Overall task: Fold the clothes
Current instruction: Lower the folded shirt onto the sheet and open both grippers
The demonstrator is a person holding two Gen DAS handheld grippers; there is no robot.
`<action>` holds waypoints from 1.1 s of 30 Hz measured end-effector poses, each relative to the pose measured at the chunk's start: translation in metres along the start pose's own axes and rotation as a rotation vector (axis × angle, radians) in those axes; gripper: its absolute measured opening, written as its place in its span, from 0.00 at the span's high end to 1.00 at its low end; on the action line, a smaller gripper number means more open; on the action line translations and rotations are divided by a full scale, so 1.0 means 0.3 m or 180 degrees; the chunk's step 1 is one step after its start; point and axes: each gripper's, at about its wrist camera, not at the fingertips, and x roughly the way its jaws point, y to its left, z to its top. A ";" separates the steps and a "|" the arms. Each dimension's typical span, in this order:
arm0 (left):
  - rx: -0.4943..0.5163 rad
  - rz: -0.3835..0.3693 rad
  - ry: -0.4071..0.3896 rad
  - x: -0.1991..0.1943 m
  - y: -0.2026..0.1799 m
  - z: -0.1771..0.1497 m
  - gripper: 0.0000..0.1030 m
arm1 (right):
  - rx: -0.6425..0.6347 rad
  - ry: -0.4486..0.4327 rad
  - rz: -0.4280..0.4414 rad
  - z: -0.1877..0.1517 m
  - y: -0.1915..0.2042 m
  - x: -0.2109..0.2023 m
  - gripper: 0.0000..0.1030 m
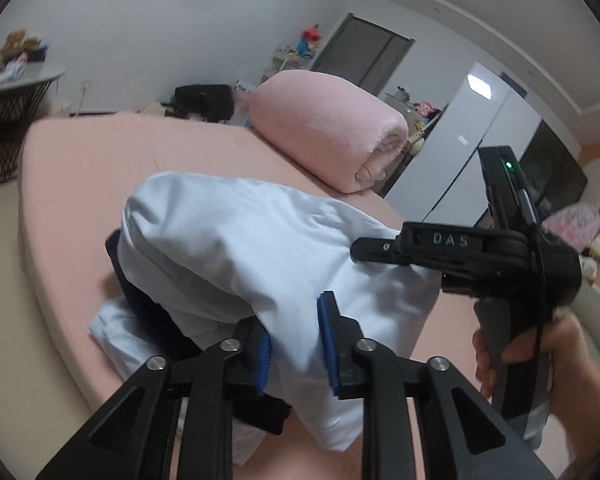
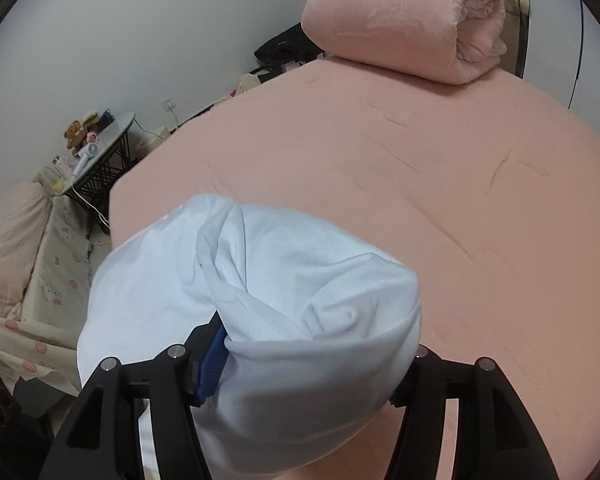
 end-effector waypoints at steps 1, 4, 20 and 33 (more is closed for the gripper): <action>0.0040 0.0011 0.0004 -0.008 0.001 0.001 0.75 | -0.0013 0.0077 -0.0068 0.000 0.001 0.002 0.35; 0.0064 0.0031 0.0077 -0.014 0.015 0.010 0.73 | -0.0120 0.0353 -0.0377 -0.002 -0.005 0.023 0.33; 0.0662 -0.0101 -0.0132 -0.076 -0.079 0.208 0.53 | 0.0414 -0.0250 -0.0277 -0.063 -0.122 -0.173 0.33; 0.0441 0.0370 0.0455 0.171 0.067 0.236 0.53 | 0.0771 -0.0236 0.0668 -0.088 -0.066 -0.094 0.96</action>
